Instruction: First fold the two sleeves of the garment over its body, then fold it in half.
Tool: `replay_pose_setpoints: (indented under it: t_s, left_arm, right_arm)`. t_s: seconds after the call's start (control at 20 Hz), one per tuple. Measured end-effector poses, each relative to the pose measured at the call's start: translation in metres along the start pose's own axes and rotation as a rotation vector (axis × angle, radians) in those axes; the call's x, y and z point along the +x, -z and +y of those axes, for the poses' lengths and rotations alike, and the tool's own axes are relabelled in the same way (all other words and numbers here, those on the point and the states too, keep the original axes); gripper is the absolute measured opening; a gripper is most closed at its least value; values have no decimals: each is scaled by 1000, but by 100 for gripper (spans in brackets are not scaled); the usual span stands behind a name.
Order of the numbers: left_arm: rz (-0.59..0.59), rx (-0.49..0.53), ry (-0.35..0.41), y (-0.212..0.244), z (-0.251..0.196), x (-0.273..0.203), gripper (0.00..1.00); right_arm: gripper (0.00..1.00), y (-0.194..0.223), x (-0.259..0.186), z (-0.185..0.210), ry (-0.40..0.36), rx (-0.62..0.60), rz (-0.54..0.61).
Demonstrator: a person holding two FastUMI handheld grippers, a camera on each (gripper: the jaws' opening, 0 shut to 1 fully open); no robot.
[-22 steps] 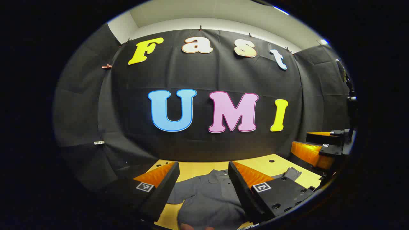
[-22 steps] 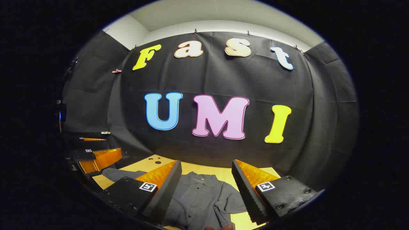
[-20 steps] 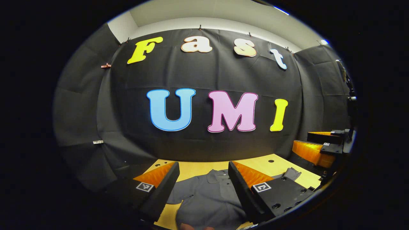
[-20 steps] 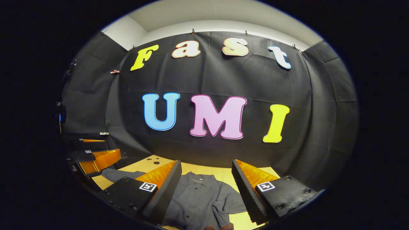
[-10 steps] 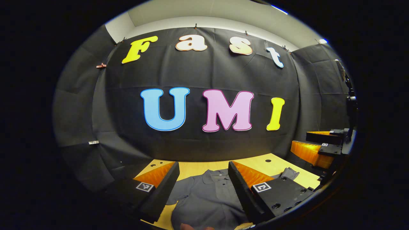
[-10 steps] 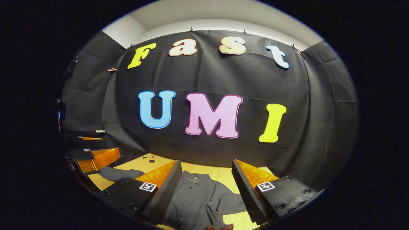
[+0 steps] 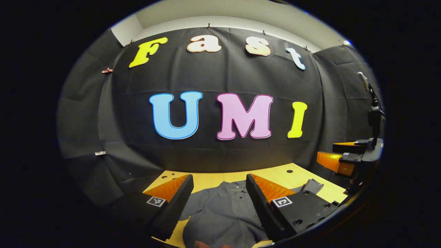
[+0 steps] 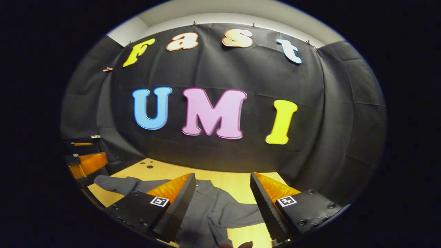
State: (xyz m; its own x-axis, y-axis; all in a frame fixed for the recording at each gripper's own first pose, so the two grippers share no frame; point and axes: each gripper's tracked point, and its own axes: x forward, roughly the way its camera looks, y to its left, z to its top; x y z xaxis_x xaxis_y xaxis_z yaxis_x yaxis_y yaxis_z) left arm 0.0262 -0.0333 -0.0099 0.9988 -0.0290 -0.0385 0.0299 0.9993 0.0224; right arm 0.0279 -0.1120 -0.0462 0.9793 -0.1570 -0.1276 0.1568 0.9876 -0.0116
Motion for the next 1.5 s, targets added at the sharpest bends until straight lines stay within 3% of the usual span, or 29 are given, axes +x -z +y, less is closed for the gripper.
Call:
replay_pose_setpoints:
  t_s: [0.35,0.6,1.0,1.5]
  left_arm:
    - [38,30,-9,8,-22,14,96]
    - [74,53,-35,11,-37,27,99]
    - [158,53,-103,26,-56,42,98]
    - [212,54,-182,34,-76,52,97]
  right_arm:
    - [98,65,57,-139,164,-21,119]
    - [98,140,97,-200,200,71,269]
    - [98,249,147,-250,134,93,455]
    - [98,334,181,-261,49,242,609]
